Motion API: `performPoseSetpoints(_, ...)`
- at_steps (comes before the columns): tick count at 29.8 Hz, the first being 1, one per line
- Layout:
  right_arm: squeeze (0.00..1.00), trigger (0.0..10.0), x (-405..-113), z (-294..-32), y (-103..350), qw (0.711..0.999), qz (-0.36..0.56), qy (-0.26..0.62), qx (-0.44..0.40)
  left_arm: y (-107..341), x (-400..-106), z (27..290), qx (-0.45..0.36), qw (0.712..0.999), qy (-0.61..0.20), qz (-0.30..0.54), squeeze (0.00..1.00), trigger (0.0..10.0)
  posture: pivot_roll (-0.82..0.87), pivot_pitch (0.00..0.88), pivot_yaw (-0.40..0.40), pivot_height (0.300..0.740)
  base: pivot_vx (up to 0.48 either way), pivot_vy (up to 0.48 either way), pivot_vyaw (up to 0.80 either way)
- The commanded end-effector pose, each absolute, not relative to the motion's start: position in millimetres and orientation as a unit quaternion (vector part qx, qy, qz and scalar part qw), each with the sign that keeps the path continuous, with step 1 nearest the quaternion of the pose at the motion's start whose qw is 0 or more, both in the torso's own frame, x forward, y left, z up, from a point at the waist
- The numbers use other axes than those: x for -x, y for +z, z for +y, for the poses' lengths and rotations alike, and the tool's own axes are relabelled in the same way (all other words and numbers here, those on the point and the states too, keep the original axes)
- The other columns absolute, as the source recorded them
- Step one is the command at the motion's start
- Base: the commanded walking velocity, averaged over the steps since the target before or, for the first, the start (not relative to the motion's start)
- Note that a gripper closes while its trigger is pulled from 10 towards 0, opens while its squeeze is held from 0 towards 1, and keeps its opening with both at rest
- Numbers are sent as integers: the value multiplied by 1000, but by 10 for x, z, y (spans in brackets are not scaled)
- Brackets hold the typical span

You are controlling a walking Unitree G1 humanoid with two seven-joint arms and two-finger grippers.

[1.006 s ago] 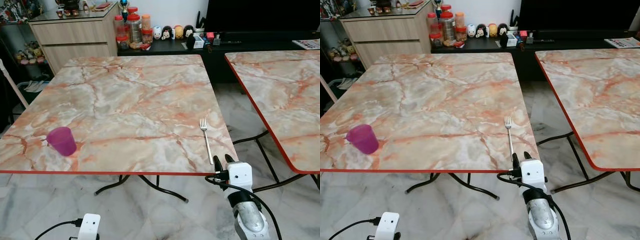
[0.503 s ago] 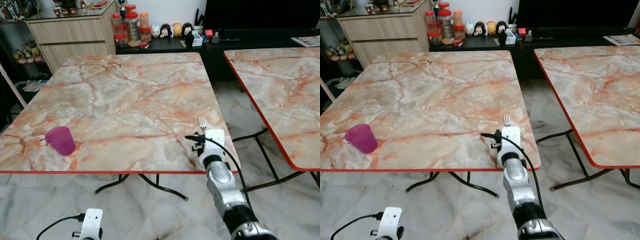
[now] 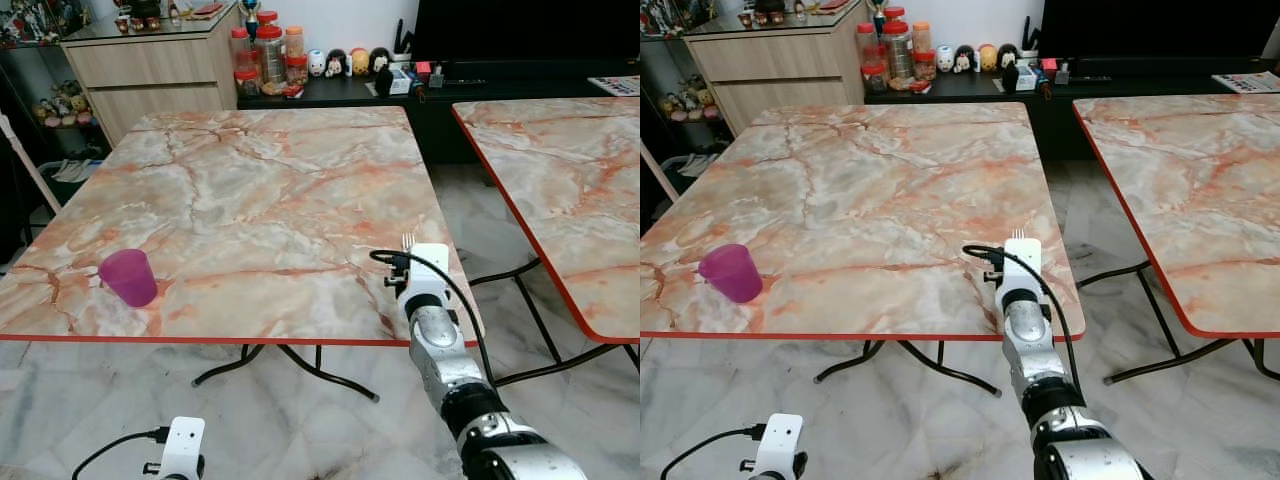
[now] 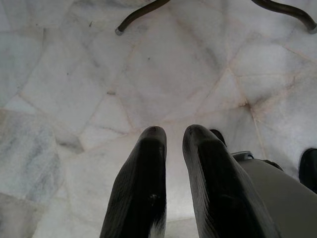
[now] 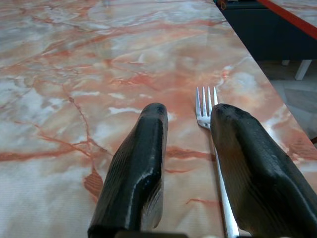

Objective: Setting the table

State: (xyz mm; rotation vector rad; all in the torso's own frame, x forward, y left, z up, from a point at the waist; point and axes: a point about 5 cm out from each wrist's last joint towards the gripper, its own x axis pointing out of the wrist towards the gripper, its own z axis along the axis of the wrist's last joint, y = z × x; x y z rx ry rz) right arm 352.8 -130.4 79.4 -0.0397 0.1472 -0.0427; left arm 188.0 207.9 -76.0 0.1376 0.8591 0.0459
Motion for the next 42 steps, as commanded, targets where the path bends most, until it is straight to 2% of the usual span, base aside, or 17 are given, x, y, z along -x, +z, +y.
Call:
performPoseSetpoints(1,0,10000,-3552,-1299,817,997,72,-24,21,-757,-1871,2125,-68,905,28,419,0,10000,-7,0,59,740,0,0,0)
performPoseSetpoints(6,0,10000,-3523,-1236,779,997,72,-20,20,-765,-1858,2119,-66,904,29,421,0,10000,2,0,49,740,0,0,0)
performPoseSetpoints(7,51,10000,-3517,-1228,770,997,72,-17,18,-767,-1855,2115,-65,904,30,421,0,10000,3,0,46,740,0,0,0)
performPoseSetpoints(8,965,10000,-3513,-1221,765,997,71,-14,14,-769,-1852,2111,-65,904,30,421,0,10000,3,0,44,740,0,0,0)
performPoseSetpoints(10,1000,10000,-3512,-1211,764,997,71,-8,8,-771,-1849,2110,-65,904,30,421,0,10000,4,0,41,740,0,0,0)
performPoseSetpoints(17,984,10000,-3522,-1181,777,997,69,-1,17,-778,-1836,2102,-64,904,30,422,0,10000,9,0,37,740,0,0,0)
performPoseSetpoints(18,816,10000,-3524,-1176,779,997,69,-1,19,-779,-1835,2102,-64,904,30,423,0,10000,9,0,37,740,0,0,0)
performPoseSetpoints(19,0,10000,-3528,-1169,783,997,69,0,24,-780,-1832,2104,-64,903,30,423,0,10000,10,0,36,740,0,0,0)
performPoseSetpoints(24,0,10000,-3530,-1168,778,997,72,-2,24,-781,-1825,2119,-67,903,32,424,0,10000,11,0,36,740,0,0,0)
performPoseSetpoints(42,0,10000,-3520,-1180,762,997,72,-9,19,-802,-1781,2132,-71,898,35,433,0,10000,12,0,38,740,268,0,-109)
